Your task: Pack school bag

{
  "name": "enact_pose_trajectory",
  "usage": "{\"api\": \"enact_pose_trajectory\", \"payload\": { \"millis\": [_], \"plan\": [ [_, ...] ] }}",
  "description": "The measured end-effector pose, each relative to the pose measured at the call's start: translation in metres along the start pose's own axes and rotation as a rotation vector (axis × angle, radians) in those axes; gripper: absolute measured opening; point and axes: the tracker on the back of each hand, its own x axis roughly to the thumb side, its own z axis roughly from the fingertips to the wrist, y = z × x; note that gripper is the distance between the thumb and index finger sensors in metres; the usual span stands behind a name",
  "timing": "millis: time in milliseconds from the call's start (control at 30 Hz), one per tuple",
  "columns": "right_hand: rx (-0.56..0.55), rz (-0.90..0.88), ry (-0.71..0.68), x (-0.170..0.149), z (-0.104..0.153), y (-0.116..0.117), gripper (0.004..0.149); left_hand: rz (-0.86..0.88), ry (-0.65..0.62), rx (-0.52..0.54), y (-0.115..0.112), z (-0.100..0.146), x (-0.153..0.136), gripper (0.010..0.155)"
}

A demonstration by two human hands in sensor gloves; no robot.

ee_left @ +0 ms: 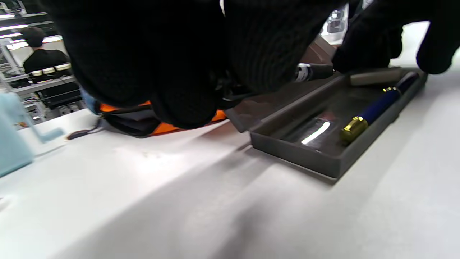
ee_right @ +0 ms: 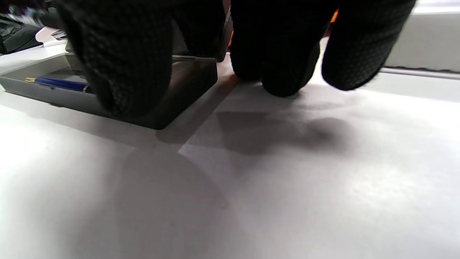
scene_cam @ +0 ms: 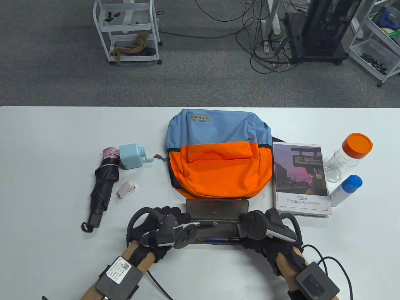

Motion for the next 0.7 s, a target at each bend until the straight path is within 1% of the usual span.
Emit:
{"api": "enact_pose_trajectory", "payload": {
  "millis": [133,200,367,433,700],
  "plan": [
    [0.0,-0.001,0.0,0.0,0.0,0.0,0.084,0.012,-0.037,0.001,-0.003,-0.015,0.01,0.049],
    [0.0,-0.001,0.0,0.0,0.0,0.0,0.084,0.004,-0.055,0.025,-0.003,-0.019,0.013,0.048],
    [0.001,0.0,0.0,0.0,0.0,0.0,0.084,0.02,-0.078,0.089,0.0,-0.027,0.021,0.046],
    [0.0,0.001,0.0,0.0,0.0,0.0,0.084,0.045,-0.083,0.079,-0.001,-0.03,0.023,0.046],
    [0.0,0.002,-0.001,0.0,0.0,0.0,0.084,-0.003,-0.066,0.146,-0.008,-0.03,0.031,0.046]
  ]
}}
